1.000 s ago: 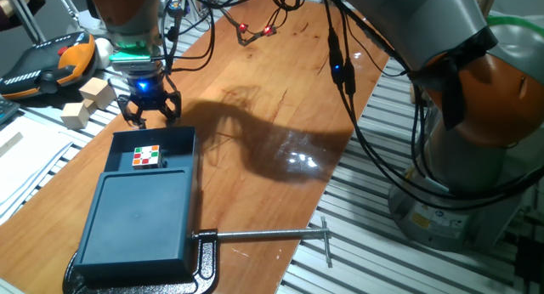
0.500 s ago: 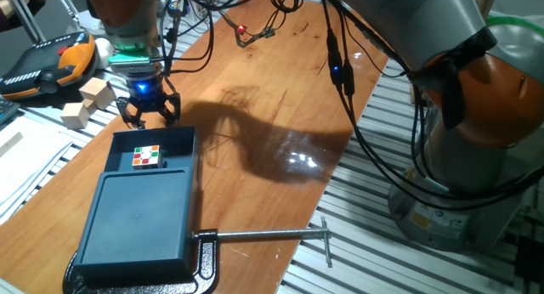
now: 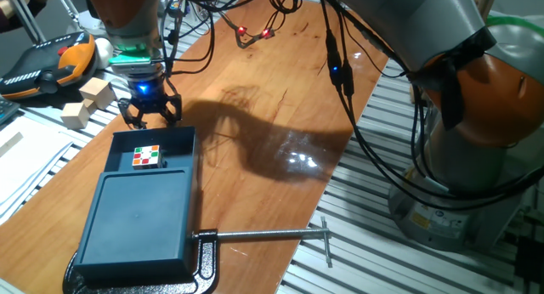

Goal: Grasp the handle and close the drawer

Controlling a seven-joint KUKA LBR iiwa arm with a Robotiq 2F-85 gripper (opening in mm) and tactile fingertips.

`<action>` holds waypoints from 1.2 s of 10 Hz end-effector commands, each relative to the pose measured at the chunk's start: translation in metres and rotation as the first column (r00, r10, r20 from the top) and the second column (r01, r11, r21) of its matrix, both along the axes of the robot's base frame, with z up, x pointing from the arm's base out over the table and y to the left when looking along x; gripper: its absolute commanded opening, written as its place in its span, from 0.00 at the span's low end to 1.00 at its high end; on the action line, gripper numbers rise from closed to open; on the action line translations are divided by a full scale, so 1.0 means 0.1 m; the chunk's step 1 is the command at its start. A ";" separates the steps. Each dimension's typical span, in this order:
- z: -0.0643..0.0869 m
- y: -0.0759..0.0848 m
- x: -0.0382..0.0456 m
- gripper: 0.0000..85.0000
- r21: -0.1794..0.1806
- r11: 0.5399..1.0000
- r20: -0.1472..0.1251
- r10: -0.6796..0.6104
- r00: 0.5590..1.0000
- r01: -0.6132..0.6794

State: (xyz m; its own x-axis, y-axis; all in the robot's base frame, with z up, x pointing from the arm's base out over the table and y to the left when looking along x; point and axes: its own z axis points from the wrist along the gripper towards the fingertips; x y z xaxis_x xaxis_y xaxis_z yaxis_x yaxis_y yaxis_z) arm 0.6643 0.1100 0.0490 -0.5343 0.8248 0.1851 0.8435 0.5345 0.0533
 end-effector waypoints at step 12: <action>-0.01 0.03 -0.014 0.68 0.007 0.999 -0.017 -0.043 0.999 0.043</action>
